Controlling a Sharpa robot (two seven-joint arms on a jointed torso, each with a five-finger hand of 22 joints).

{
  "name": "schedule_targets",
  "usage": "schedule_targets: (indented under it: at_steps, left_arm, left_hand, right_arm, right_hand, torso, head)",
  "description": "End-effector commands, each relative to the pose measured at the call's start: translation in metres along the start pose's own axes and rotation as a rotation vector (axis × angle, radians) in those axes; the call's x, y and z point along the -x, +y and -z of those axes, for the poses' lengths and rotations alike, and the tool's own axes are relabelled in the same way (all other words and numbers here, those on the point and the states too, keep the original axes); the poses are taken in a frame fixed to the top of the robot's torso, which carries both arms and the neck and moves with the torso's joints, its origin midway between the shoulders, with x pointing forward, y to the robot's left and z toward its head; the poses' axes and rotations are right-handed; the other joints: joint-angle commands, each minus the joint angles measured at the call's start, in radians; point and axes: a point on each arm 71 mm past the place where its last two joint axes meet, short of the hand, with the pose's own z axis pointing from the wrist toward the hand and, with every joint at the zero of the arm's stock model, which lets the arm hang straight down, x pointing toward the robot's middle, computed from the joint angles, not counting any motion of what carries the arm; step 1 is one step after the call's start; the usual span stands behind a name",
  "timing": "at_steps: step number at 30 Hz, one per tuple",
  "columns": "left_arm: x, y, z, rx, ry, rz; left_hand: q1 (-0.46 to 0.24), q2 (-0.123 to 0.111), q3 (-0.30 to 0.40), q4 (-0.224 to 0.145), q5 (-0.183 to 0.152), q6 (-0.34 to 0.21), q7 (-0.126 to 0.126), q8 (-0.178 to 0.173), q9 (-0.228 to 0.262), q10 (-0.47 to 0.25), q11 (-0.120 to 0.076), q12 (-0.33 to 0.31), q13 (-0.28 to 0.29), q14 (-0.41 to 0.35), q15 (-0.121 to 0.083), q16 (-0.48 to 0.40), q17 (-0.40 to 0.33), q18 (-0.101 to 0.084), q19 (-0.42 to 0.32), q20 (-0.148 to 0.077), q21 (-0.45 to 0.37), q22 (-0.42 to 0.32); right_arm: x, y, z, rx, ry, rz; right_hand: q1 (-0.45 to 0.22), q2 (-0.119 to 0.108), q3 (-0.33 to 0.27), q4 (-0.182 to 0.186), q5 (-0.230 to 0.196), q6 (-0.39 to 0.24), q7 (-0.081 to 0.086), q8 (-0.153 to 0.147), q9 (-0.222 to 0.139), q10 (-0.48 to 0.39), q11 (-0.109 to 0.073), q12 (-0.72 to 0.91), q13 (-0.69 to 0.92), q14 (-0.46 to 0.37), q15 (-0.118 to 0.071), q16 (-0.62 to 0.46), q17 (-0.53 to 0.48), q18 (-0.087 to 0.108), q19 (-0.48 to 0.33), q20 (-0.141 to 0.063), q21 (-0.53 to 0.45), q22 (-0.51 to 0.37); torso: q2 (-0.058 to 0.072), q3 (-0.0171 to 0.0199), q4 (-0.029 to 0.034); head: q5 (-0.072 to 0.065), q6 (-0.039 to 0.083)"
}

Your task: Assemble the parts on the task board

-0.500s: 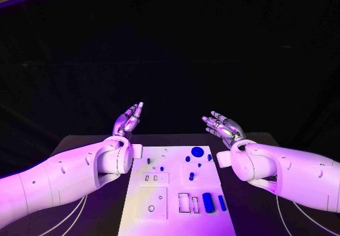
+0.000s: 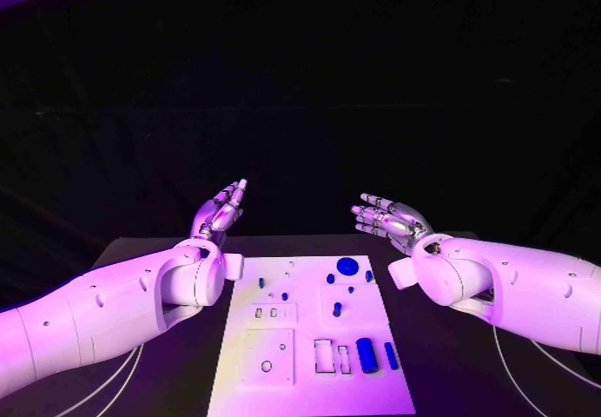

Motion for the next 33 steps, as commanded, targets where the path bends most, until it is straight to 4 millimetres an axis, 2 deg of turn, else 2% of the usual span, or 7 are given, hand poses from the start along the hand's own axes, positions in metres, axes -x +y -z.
schedule_targets:
  at_steps: [1, 5, 7, 12, 16, 27, 33]
  left_arm:
    - [-0.006, -0.003, 0.001, -0.017, 0.049, 0.012]
    - [-0.003, -0.004, 0.002, -0.014, 0.062, 0.014]
    - [-0.002, -0.005, 0.003, -0.015, 0.075, 0.01]
    - [0.003, -0.008, 0.007, -0.007, 0.109, 0.007]
    - [0.006, -0.011, 0.011, -0.002, 0.152, 0.0]
    - [0.002, -0.027, 0.028, -0.018, 0.251, 0.016]
    - [-0.002, -0.038, 0.037, -0.029, 0.29, 0.032]
  left_hand:
    - [0.012, -0.006, -0.002, 0.003, 0.004, 0.01, 0.113, 0.004, 0.002, 0.005, 0.008, 0.004, 0.002, 0.006, 0.008, 0.005, 0.002, 0.007, -0.001, 0.007, 0.005, 0.001]
    - [0.101, -0.043, 0.019, -0.013, 0.001, 0.041, 0.126, 0.012, 0.008, 0.038, 0.021, 0.016, 0.005, 0.037, 0.024, 0.011, 0.008, -0.008, 0.009, 0.006, 0.016, 0.006]
    - [0.271, -0.123, 0.053, -0.111, -0.003, 0.077, 0.129, 0.021, 0.015, 0.074, 0.025, 0.025, 0.008, 0.071, 0.032, 0.016, 0.014, -0.02, 0.043, 0.008, 0.038, 0.016]
    - [0.439, -0.173, 0.066, -0.168, -0.003, 0.352, 0.15, 0.114, 0.079, 0.373, 0.058, 0.1, 0.032, 0.439, -0.001, 0.121, 0.083, 0.004, 0.351, 0.005, 0.198, 0.085]
    - [0.48, -0.186, 0.174, -0.197, 0.003, 0.611, 0.124, 0.226, 0.133, 0.686, 0.014, 0.166, 0.045, 0.735, -0.06, 0.26, 0.159, 0.051, 0.477, 0.004, 0.27, 0.108]
    - [0.47, -0.251, 0.33, -0.241, -0.009, 0.65, 0.105, 0.256, 0.135, 0.796, -0.009, 0.087, 0.038, 0.822, -0.096, 0.305, 0.226, 0.075, 0.664, -0.039, 0.417, 0.161]
    - [0.461, -0.262, 0.324, -0.247, -0.012, 0.652, 0.109, 0.259, 0.137, 0.813, -0.01, 0.08, 0.04, 0.844, -0.101, 0.322, 0.243, 0.073, 0.674, -0.049, 0.445, 0.175]
  right_arm:
    - [-0.003, 0.003, -0.001, 0.04, 0.055, 0.096]
    - [0.001, 0.006, -0.004, 0.091, 0.067, 0.219]
    - [0.003, 0.01, -0.006, 0.122, 0.074, 0.294]
    - [0.007, 0.019, -0.01, 0.185, 0.09, 0.45]
    - [0.009, 0.025, -0.012, 0.214, 0.113, 0.593]
    - [0.009, 0.036, -0.014, 0.226, 0.196, 0.947]
    - [0.002, 0.038, -0.014, 0.211, 0.218, 1.161]
  right_hand:
    - [0.022, -0.004, 0.003, -0.021, -0.001, 0.02, 0.164, 0.007, 0.005, 0.027, 0.001, 0.008, 0.003, 0.026, 0.0, 0.009, 0.004, 0.018, 0.018, -0.002, 0.007, 0.003]
    - [0.098, -0.025, 0.014, -0.074, 0.003, 0.113, 0.163, 0.032, 0.026, 0.157, 0.003, 0.026, 0.014, 0.165, -0.003, 0.039, 0.025, 0.026, 0.087, -0.003, 0.033, 0.014]
    - [0.147, -0.04, 0.014, -0.096, -0.003, 0.207, 0.161, 0.06, 0.047, 0.282, -0.008, 0.042, 0.021, 0.288, -0.017, 0.067, 0.042, 0.042, 0.192, -0.005, 0.068, 0.03]
    - [0.217, -0.075, 0.018, -0.109, 0.029, 0.546, 0.138, 0.165, 0.116, 0.649, -0.05, 0.091, 0.036, 0.596, -0.07, 0.145, 0.083, 0.093, 0.45, -0.008, 0.155, 0.06]
    - [0.23, -0.105, 0.047, -0.098, 0.066, 0.637, 0.12, 0.184, 0.122, 0.733, -0.071, 0.076, 0.033, 0.681, -0.095, 0.165, 0.089, 0.107, 0.517, -0.018, 0.185, 0.065]
    - [0.254, -0.145, 0.059, -0.077, 0.037, 0.697, 0.089, 0.19, 0.117, 0.835, -0.106, 0.044, 0.036, 0.844, -0.148, 0.215, 0.138, 0.107, 0.644, -0.072, 0.267, 0.096]
    - [0.264, -0.173, -0.001, -0.068, 0.035, 0.763, 0.045, 0.205, 0.128, 0.934, -0.163, 0.038, 0.043, 1.118, -0.236, 0.418, 0.312, 0.103, 0.833, -0.177, 0.521, 0.246]
  torso:
    - [0.0, -0.0011, 0.0005]
    - [0.002, -0.0029, -0.0001]
    - [0.006, -0.0017, 0.0015]
    - [0.021, -0.0012, 0.0033]
    - [0.032, -0.0008, 0.0049]
    - [0.078, -0.0068, 0.0166]
    - [0.109, -0.0092, 0.0205]
  head:
    - [-0.001, -0.005]
    - [0.0, -0.007]
    - [-0.002, -0.009]
    - [-0.005, -0.008]
    - [-0.009, -0.005]
    - [-0.029, 0.006]
    - [-0.036, 0.014]
